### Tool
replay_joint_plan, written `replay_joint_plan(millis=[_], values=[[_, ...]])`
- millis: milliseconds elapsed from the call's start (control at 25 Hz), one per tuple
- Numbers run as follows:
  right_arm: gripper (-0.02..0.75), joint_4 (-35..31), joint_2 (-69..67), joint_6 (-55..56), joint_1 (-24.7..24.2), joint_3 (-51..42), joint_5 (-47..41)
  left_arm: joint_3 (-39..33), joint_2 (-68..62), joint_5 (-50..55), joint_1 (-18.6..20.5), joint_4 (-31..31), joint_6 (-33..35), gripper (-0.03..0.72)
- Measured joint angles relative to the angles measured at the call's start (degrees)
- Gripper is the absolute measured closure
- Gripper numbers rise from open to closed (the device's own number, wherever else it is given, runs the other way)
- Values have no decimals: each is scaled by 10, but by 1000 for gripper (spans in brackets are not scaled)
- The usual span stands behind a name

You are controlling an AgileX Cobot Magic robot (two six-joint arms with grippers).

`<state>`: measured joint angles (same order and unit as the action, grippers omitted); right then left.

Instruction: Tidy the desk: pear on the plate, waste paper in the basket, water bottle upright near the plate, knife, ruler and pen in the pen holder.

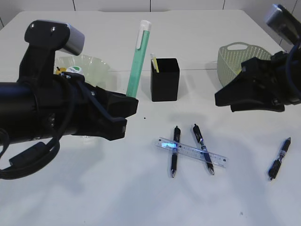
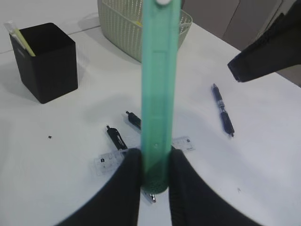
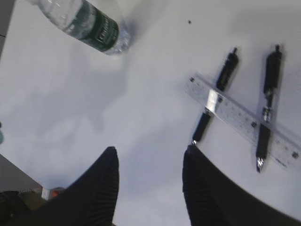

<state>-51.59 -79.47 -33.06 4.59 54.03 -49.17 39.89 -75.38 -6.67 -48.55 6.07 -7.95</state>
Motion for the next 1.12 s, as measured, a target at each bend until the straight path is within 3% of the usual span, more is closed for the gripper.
replay_joint_plan(millis=[280,520,840,1120], values=[[400,-76,61,-106,77,0,104,0,-10,-5,0,0,0,595],[400,-166,77,-173,116,1,137,0,-11,-15,0,0,0,595],[400,-296,77,-261,125,1,152,0,-11,-20,0,0,0,595],[400,-352,64,-279,130,1,141,-1,-11,-21,0,-13,0,595]])
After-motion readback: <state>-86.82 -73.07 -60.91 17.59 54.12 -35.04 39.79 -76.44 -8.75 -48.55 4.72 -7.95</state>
